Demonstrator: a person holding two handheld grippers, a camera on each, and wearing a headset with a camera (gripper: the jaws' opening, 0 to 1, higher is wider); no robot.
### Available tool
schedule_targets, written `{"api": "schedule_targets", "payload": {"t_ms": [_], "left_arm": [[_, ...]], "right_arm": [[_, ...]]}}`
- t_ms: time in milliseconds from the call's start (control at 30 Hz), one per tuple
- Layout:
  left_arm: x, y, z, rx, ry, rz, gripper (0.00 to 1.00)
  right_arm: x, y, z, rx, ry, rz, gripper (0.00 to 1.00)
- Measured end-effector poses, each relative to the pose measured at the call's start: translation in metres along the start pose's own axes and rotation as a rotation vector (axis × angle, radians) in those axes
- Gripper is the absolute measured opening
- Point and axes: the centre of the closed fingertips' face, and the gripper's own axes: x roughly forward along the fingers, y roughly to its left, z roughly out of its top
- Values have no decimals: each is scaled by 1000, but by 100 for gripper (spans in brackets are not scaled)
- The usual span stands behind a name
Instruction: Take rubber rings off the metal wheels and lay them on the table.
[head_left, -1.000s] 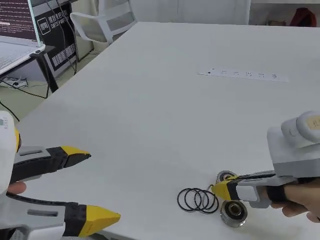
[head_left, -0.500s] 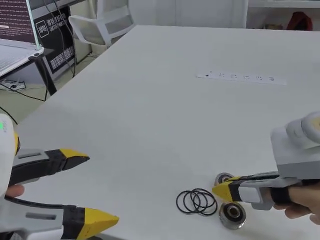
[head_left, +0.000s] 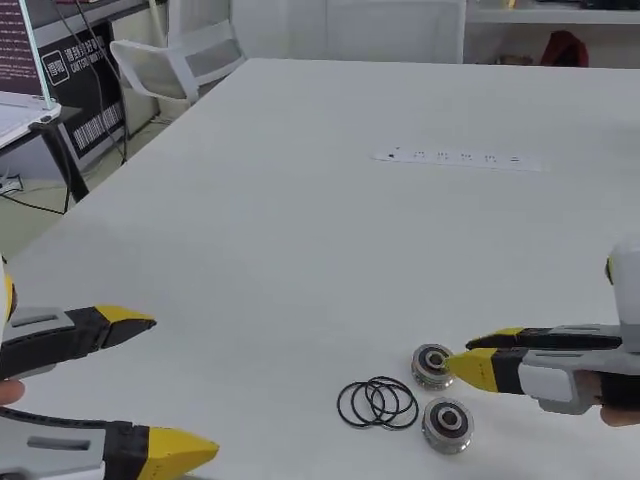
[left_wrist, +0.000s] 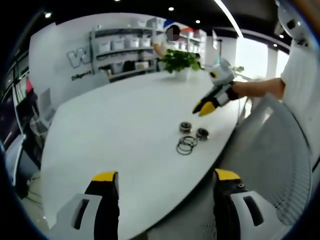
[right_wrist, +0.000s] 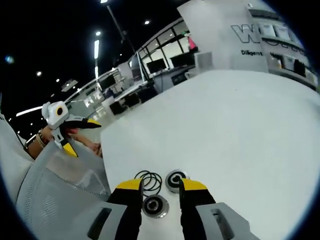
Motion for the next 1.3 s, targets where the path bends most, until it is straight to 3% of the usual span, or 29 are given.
{"api": "schedule_targets", "payload": {"t_ms": [133,433,633,700,733,900,1300], "left_arm": [[0,1,1,-7,-8,-4,82],[2,3,1,-12,-13,-19,86],[5,5,0,-35,-25,-21,90],[7,12,-4,-54,-13,8,95],[8,14,-5,-62,-11,18,98],[6,17,-2,-101,-39,12,100],[10,13,-2,-141,-57,-4,100]], "right_arm": [[-13,0,-1,-20,-38,-13,39],[-32,-4,-20,-69,-56,-97,66],[-44,-6,-45,-90,-13,-159,89],[-48,-9,-58,-91,40,-191,99],[-52,-8,-64,-110,73,-187,98],[-58,-8,-74,-99,86,-208,99],[-65,-6,-79,-88,85,-238,99]]}}
